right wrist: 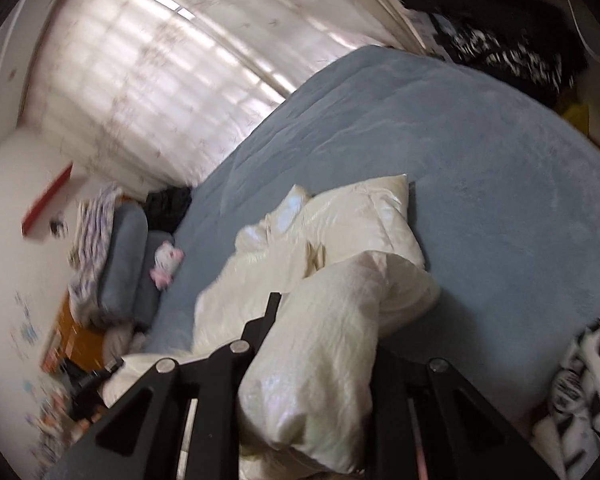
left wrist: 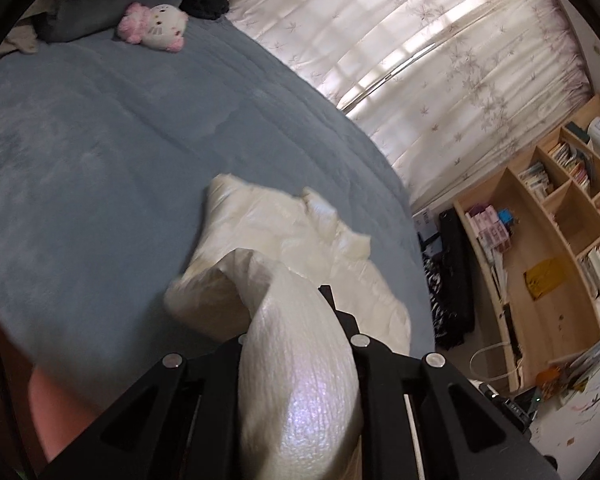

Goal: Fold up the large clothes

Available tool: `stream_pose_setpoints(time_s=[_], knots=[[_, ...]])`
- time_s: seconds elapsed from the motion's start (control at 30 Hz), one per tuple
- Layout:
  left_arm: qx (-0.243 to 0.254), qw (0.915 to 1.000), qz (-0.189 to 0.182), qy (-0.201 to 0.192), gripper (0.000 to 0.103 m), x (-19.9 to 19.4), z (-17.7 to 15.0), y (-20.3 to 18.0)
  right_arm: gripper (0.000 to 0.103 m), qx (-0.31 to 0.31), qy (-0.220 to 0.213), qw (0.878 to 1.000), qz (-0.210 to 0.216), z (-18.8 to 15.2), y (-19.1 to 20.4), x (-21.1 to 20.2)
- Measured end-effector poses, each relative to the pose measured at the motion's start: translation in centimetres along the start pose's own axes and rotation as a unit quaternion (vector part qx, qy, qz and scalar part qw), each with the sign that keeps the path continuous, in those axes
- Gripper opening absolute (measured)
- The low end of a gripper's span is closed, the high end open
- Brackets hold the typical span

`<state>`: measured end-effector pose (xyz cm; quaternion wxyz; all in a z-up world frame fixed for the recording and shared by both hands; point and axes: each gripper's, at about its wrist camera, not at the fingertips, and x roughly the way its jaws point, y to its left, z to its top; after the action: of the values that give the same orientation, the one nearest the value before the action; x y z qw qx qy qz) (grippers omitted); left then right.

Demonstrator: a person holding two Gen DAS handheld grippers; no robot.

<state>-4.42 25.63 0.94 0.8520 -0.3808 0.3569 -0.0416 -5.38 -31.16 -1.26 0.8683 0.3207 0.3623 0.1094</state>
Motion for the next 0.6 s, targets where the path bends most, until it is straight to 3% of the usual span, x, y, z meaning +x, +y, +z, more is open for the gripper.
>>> stream_pose_setpoints(time_s=[0.17, 0.27, 0.33, 0.37, 0.43, 0.5, 0.57, 0.6], knots=[[0.004, 0.9998, 0.017, -0.013, 0.013, 6.1, 6.3, -1.2, 0.019, 0.013, -0.016, 1.000, 0.000, 5.3, 0.2, 4.6], [-0.004, 0.9990, 0.044, -0.005, 0.015, 11.3, 10.0, -1.1, 0.024, 0.015, -0.014, 1.000, -0.020, 9.4, 0.3, 9.5], [-0.024, 0.9983, 0.052, 0.013, 0.029, 14.5, 12.2, -0.5, 0.029, 0.011, 0.005, 0.999, -0.034, 12.0, 0.1, 13.1], [-0.038, 0.9975, 0.054, 0.025, 0.031, 16.4, 13.3, -0.1, 0.033, 0.012, 0.015, 0.999, -0.048, 13.1, -0.2, 14.9], [-0.062, 0.9955, 0.055, 0.045, 0.044, 19.3, 14.7, 0.4, 0.047, 0.030, 0.033, 0.997, -0.055, 14.5, -0.7, 17.6], [-0.081, 0.9939, 0.051, 0.055, 0.057, 21.3, 15.7, 1.0, 0.075, 0.056, 0.037, 0.997, -0.031, 15.4, -1.4, 19.7], [-0.081, 0.9939, 0.044, 0.060, 0.070, 22.5, 16.1, 1.1, 0.090, 0.064, 0.034, 0.997, -0.005, 15.8, -1.8, 20.9], [-0.076, 0.9945, 0.042, 0.059, 0.075, 22.7, 16.1, 1.1, 0.092, 0.063, 0.030, 0.998, -0.002, 15.7, -1.8, 21.1]])
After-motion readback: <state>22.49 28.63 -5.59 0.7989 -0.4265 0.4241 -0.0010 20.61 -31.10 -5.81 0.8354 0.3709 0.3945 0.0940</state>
